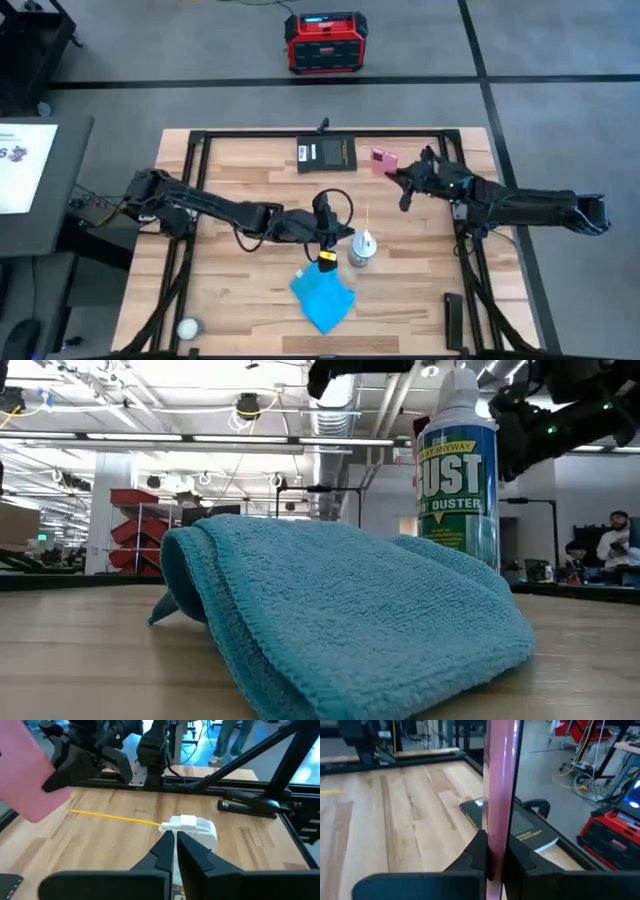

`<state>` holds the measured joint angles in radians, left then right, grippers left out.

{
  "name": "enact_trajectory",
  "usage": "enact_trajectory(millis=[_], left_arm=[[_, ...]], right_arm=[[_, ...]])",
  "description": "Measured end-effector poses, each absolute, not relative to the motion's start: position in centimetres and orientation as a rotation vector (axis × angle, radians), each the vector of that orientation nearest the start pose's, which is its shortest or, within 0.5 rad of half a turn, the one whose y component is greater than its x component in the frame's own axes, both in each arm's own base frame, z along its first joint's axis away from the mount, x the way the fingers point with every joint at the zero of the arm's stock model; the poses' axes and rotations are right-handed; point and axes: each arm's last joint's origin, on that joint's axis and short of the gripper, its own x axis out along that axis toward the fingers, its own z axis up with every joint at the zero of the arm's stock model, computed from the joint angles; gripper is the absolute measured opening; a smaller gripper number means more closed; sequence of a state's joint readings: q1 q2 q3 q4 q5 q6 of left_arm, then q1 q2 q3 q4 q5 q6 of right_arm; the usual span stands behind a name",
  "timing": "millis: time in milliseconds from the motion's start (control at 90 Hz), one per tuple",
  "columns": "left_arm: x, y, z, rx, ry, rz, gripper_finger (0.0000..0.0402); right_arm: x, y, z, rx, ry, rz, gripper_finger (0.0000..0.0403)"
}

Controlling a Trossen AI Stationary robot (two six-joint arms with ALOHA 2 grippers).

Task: Apply microfiber cloth
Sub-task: Spray the back of the cellphone with the spray bottle

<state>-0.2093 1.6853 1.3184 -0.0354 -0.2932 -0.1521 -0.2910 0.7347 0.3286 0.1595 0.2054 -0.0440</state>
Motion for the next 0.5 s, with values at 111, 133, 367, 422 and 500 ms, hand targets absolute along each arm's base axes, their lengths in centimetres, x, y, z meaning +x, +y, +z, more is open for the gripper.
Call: enact_trajectory(millis=[111,133,367,422,500], left_arm=[[38.0,-6.5,30.4,-0.045,0.481,0.116,0.0000],[38.0,-6.4,30.7,-0.037,0.497,0.117,0.0000],[37.5,-4.9,35.1,0.023,0.597,0.092,0.0000],[37.8,-4.4,35.6,0.009,0.593,0.067,0.0000],[37.9,-3.8,35.8,-0.001,0.619,0.037,0.0000]], right_arm=[[16.3,-5.4,21.3,-0.038,0.262,-0.485,0.0010],[16.4,-5.5,21.2,-0.038,0.264,-0.486,0.0010],[16.9,-5.6,21.3,-0.041,0.271,-0.487,0.0010],[17.0,-5.6,21.4,-0.046,0.268,-0.486,0.0010],[17.0,-5.7,21.6,-0.050,0.266,-0.486,0.0010]])
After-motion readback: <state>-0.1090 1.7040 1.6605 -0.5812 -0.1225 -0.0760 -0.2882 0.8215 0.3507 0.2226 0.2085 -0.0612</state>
